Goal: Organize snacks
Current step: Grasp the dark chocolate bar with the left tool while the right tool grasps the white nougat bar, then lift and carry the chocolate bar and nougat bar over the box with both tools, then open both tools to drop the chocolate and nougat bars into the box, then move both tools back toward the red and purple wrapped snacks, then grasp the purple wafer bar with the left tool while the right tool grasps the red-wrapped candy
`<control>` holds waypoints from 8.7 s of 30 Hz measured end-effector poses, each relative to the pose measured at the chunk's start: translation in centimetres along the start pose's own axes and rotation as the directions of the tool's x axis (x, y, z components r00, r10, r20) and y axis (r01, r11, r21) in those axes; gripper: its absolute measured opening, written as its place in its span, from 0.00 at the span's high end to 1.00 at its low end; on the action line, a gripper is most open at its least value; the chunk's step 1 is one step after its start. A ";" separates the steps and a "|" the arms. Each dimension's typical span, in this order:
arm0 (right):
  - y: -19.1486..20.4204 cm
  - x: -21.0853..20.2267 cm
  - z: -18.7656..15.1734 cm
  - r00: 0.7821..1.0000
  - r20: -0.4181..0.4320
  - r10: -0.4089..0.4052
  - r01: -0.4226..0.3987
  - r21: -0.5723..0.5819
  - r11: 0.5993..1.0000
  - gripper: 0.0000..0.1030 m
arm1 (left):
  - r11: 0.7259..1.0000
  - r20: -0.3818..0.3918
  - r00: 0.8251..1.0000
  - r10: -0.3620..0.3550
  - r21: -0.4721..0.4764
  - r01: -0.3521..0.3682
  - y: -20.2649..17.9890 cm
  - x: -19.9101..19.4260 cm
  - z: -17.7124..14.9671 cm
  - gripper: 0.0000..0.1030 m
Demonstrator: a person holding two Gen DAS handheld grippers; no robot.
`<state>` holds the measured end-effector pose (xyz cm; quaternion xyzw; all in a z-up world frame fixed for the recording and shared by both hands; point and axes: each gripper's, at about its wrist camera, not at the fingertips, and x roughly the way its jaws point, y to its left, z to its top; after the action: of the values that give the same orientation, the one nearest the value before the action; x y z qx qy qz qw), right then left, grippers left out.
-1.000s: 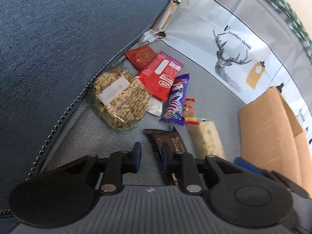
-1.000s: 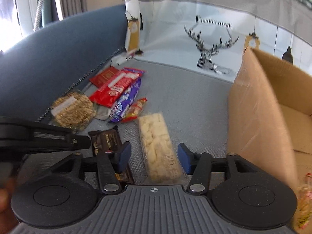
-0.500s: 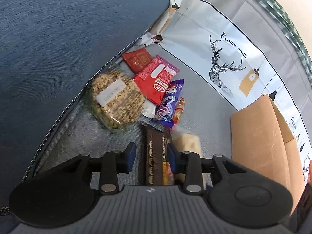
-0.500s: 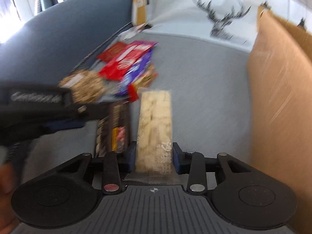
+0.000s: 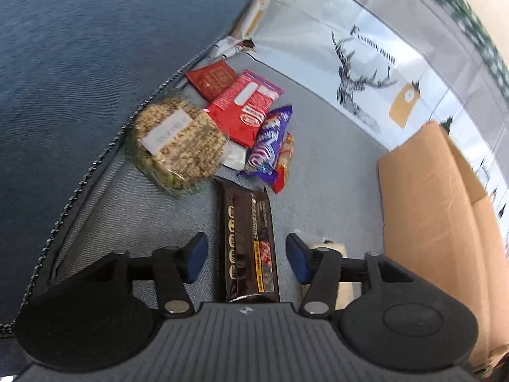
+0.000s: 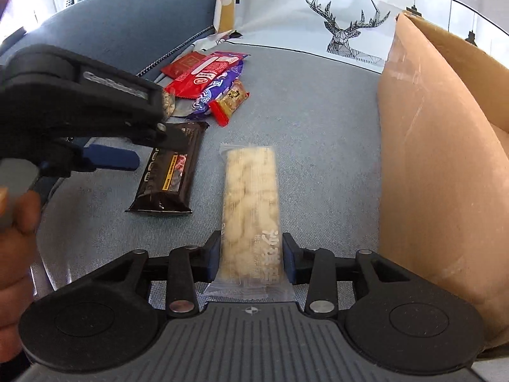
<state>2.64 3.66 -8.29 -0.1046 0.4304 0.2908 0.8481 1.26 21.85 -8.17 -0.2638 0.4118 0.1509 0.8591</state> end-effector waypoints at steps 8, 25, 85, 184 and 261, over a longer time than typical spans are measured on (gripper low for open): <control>-0.9 0.7 0.3 1.000 0.023 0.014 -0.014 0.022 1.000 0.50 | 0.984 0.005 0.995 0.096 0.148 -0.096 -2.4 1.4 -0.9 0.38; -1.3 0.6 0.3 0.999 0.046 0.002 -0.003 0.010 1.000 0.62 | 0.985 0.009 0.994 0.107 0.133 -0.108 -1.9 0.7 -0.9 0.59; 0.1 -3.6 -0.2 0.975 0.220 -0.033 0.057 -0.104 0.993 0.63 | 0.990 0.135 0.990 0.036 0.127 -0.054 -2.9 -3.0 -0.1 0.59; -19.6 -16.1 1.7 0.849 0.423 -0.317 0.238 0.230 0.944 0.53 | 0.896 0.228 0.898 -0.375 0.337 0.289 -16.3 -7.1 -3.0 0.57; -1.2 0.3 1.8 0.985 0.084 0.148 -0.153 0.050 0.987 0.87 | 0.997 0.120 0.990 -0.067 0.051 0.062 -1.1 -2.0 5.9 0.67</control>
<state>4.66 3.52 -7.51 -0.0363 0.4107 0.3458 0.8429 4.30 24.32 -3.17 -0.2467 0.3533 0.1289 0.8931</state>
